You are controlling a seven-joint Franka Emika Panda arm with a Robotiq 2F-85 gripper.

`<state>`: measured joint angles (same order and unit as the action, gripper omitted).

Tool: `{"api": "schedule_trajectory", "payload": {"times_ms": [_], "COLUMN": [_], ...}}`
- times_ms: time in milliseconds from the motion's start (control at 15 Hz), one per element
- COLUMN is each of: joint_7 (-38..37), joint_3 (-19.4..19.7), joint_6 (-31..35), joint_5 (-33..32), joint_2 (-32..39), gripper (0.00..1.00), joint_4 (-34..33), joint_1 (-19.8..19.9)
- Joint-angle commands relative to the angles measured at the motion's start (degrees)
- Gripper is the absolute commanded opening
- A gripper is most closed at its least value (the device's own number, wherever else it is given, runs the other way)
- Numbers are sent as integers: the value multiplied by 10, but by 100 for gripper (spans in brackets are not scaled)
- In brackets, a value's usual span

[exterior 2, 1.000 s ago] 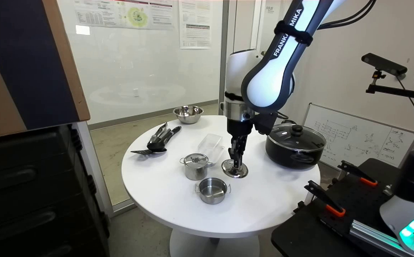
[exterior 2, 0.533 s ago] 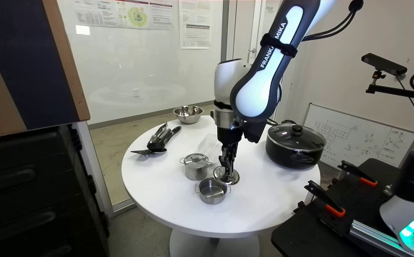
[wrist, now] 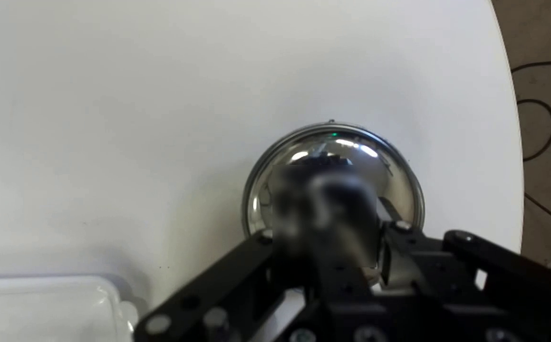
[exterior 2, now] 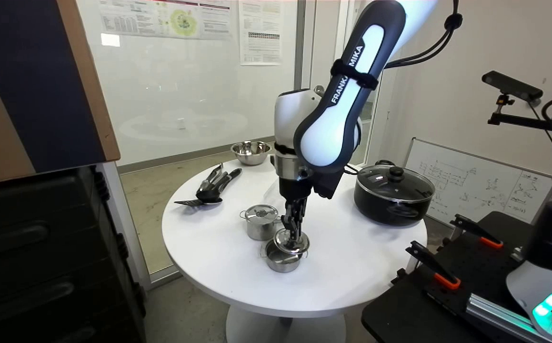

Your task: Put the silver lid on the silver pot at the front of the table

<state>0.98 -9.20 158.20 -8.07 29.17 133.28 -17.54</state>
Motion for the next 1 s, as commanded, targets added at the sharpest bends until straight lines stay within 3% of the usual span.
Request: {"api": "schedule_trajectory", "payload": {"times_ms": [0,933], "joint_7": [-18,-24], "joint_3": [9,15], "joint_6": [1,5], "joint_5": [-10,-8], "joint_2": [23,43], "gripper": [5,5], "joint_4": [-27,-44], "joint_1": [-17,-29]}}
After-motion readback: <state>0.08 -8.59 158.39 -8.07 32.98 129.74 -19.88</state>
